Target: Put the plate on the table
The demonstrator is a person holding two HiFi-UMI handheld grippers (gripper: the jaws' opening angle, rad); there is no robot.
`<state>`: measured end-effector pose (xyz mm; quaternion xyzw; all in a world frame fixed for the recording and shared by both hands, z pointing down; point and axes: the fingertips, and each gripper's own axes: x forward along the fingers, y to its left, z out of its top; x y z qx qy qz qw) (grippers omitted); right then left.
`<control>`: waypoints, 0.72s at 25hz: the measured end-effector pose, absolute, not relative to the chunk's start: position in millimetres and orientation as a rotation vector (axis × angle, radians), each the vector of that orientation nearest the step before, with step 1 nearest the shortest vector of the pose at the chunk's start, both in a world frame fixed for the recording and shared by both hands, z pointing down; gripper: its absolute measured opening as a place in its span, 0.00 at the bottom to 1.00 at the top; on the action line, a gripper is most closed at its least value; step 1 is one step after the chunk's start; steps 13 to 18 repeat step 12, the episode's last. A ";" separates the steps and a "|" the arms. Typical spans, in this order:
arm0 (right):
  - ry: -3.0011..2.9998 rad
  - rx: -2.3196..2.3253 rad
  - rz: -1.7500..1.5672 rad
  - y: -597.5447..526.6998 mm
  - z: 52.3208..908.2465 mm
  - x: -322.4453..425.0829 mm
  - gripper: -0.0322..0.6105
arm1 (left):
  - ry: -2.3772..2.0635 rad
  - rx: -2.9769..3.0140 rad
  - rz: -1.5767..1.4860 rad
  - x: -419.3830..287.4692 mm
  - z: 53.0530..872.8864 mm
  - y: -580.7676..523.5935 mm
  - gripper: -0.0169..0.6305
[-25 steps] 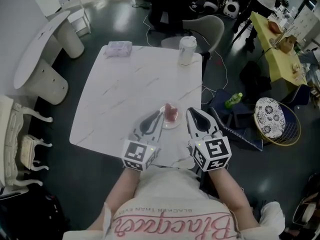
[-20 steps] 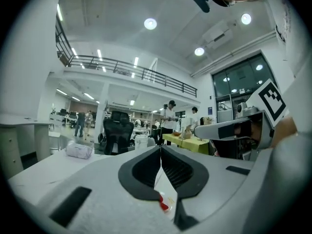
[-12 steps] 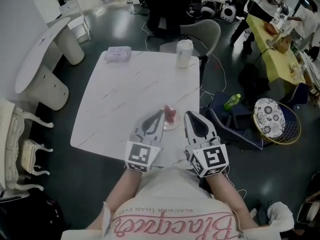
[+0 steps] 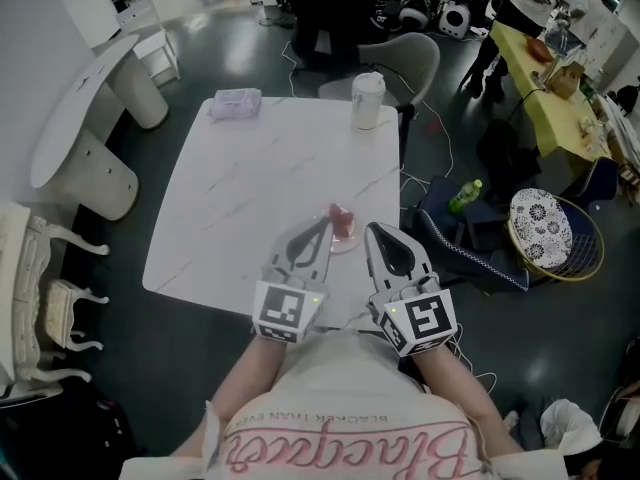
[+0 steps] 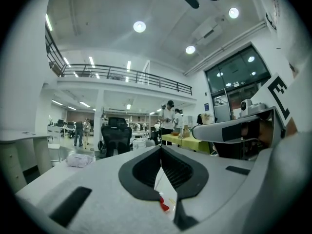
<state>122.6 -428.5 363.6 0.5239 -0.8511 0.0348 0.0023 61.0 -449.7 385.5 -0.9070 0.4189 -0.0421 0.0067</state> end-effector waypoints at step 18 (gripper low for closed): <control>-2.673 1.677 0.054 -425.2 356.5 123.3 0.06 | 1.291 -2.852 -0.134 61.1 385.0 -444.8 0.04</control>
